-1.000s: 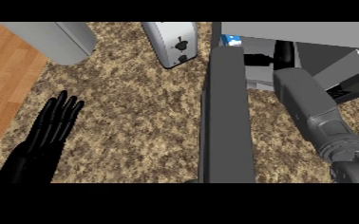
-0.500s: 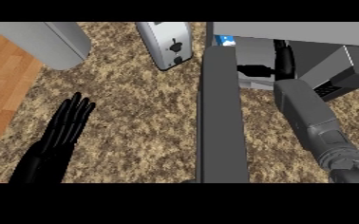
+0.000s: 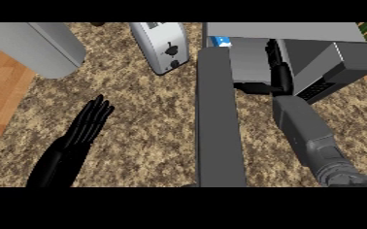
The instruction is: Pick up the milk, place it into the microwave and close the microwave
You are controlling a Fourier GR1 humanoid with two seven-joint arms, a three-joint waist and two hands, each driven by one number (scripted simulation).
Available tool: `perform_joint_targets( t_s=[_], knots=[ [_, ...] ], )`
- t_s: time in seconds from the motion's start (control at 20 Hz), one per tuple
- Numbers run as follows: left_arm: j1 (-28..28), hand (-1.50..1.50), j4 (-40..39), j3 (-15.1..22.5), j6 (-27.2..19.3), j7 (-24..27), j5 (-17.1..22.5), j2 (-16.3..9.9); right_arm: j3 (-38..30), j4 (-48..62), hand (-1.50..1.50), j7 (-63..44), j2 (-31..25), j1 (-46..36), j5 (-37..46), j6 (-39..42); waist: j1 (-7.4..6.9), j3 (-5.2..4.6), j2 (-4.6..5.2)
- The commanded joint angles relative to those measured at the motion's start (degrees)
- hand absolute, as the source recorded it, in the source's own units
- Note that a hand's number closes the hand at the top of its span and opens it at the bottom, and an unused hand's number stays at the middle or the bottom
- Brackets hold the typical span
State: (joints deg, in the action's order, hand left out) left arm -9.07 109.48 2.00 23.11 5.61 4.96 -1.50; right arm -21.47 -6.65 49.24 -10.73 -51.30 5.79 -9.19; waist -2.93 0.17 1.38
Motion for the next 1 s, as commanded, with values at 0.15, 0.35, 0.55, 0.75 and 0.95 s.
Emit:
perform_joint_targets(
  t_s=[0.15, 0.35, 0.55, 0.75, 0.95],
  knots=[
    [4.9, 1.5, -3.8, 3.6, 3.9, -2.9, -1.1, -2.0, -0.8, -1.8, -1.5, 3.1, 1.0, 4.4, -1.6, 4.3, 1.85, -0.08, -0.75],
    [7.4, 1.5, -11.9, 6.1, 3.9, 6.3, -8.8, -1.7, 1.3, -3.8, -1.5, 7.8, 2.6, 10.5, -0.5, 5.6, 2.89, -0.16, -1.15],
    [8.3, 1.5, -11.9, 7.6, 4.0, 0.8, -8.0, -0.9, 3.3, -10.2, -1.5, 7.2, 4.8, 14.7, -1.1, 6.4, 3.37, -0.19, -1.54],
    [9.1, 1.5, -16.4, 8.8, 0.0, 4.6, -14.0, 0.4, 7.0, -18.1, -1.5, 6.9, 6.2, 23.3, 0.0, 8.3, 4.8, -0.31, -2.07],
    [13.7, 1.5, -24.8, 13.7, 0.9, 6.2, -18.5, 1.2, 8.5, -24.7, -1.5, 2.6, 6.6, 26.0, -0.7, 10.0, 5.9, -0.38, -2.15]
  ],
)
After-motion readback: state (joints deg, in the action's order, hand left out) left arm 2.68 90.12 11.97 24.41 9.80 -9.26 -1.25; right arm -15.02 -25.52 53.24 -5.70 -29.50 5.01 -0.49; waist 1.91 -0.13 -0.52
